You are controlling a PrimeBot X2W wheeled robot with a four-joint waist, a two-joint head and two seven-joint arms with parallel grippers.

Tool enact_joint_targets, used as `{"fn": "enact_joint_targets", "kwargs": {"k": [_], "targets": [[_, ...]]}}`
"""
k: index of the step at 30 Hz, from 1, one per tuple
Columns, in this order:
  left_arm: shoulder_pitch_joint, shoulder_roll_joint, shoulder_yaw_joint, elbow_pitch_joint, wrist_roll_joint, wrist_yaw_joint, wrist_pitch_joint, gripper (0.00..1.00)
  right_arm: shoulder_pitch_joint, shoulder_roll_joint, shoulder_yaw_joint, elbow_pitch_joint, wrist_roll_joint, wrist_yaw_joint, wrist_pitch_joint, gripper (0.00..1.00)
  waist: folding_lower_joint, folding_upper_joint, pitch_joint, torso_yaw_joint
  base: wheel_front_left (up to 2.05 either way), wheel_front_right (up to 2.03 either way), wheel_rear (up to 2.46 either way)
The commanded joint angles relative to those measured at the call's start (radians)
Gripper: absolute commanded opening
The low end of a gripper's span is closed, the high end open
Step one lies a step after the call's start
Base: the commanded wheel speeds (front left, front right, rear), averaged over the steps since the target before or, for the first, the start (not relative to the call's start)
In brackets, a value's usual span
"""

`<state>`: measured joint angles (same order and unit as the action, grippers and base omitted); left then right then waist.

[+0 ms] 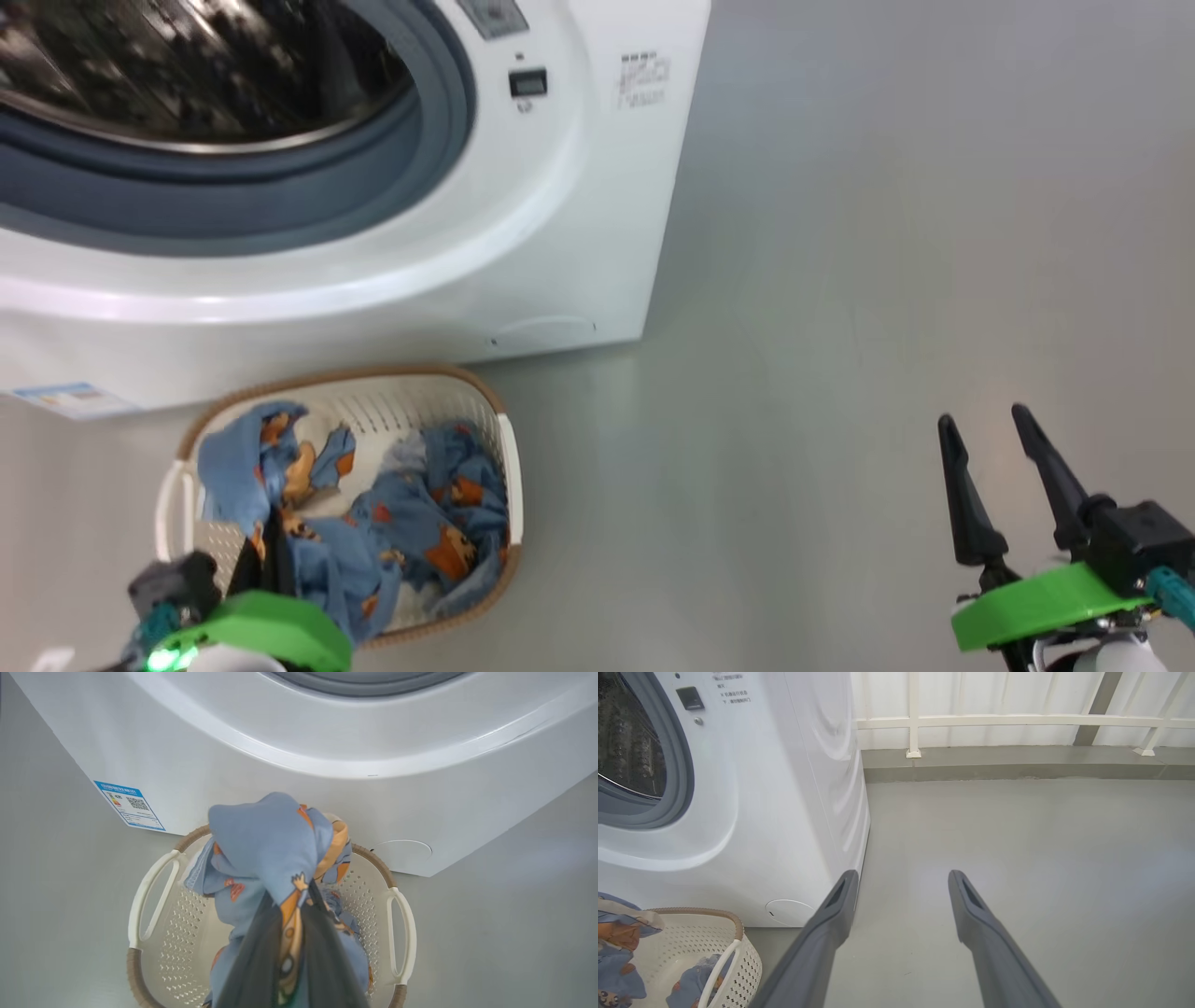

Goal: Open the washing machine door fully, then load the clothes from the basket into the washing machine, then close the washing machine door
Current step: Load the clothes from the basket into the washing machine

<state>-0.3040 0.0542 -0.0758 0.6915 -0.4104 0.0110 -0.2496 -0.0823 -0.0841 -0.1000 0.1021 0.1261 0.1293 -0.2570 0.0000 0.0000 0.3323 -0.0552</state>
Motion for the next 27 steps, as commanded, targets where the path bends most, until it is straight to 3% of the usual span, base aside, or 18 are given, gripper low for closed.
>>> {"fn": "enact_joint_targets", "kwargs": {"k": [1,14,27], "targets": [[0.049,0.013,0.035,-0.063,0.014,0.015,-0.012,0.0,0.028,-0.002,0.024,-0.017,0.002,0.001,-0.005,1.0,0.0,0.0,-0.108,0.022,0.0,0.0,0.0],[0.297,-0.001,0.014,-0.326,0.08,0.055,-0.012,0.0,0.146,-0.013,0.008,0.003,-0.019,0.001,-0.005,1.0,0.0,0.0,-0.29,0.043,0.0,0.0,0.0],[0.402,-0.003,-0.008,-0.45,0.102,0.072,-0.012,0.0,0.193,-0.016,-0.003,0.011,-0.027,0.001,-0.005,1.0,0.0,0.0,-0.371,0.077,0.0,0.0,0.0]]}}
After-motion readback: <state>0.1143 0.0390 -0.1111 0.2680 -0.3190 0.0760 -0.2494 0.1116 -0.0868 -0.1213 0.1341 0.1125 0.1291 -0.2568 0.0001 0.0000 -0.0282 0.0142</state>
